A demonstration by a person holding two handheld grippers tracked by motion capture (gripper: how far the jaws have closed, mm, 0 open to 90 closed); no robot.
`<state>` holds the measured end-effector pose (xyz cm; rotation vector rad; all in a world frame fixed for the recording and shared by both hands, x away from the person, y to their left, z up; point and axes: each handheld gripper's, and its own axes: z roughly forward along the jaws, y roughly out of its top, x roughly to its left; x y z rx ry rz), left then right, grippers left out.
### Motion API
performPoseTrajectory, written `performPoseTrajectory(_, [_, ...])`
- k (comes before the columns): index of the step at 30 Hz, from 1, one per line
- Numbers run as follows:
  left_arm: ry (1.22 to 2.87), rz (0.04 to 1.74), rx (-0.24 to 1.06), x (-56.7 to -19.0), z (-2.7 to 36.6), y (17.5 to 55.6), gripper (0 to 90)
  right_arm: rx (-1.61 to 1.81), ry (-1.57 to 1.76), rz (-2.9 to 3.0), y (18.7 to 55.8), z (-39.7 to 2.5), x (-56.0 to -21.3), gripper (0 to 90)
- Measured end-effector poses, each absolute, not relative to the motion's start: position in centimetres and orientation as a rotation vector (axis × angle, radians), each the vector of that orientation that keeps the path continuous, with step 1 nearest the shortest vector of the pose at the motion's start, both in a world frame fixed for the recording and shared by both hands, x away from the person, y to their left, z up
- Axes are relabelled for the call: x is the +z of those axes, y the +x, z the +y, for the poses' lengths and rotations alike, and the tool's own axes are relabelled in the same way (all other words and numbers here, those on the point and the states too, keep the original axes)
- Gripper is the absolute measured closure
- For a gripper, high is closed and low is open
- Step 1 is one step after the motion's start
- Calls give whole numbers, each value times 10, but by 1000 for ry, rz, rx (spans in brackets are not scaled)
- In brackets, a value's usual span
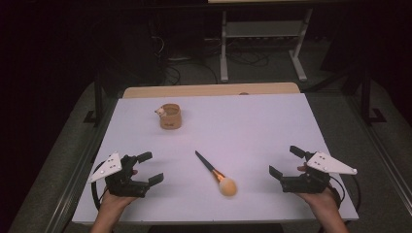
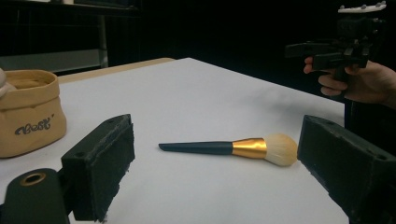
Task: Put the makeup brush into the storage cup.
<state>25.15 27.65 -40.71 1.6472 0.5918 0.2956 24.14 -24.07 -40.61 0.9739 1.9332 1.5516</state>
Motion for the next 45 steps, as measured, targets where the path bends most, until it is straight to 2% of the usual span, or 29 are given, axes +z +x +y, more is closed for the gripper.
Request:
performPoseTrajectory(13, [1687, 565, 307, -407, 268, 251, 106, 1572, 1008, 1923, 246, -243, -405, 0])
performPoseTrajectory(45, [1686, 568, 290, -411, 273, 249, 107, 1612, 912, 1981, 271, -206, -391, 0])
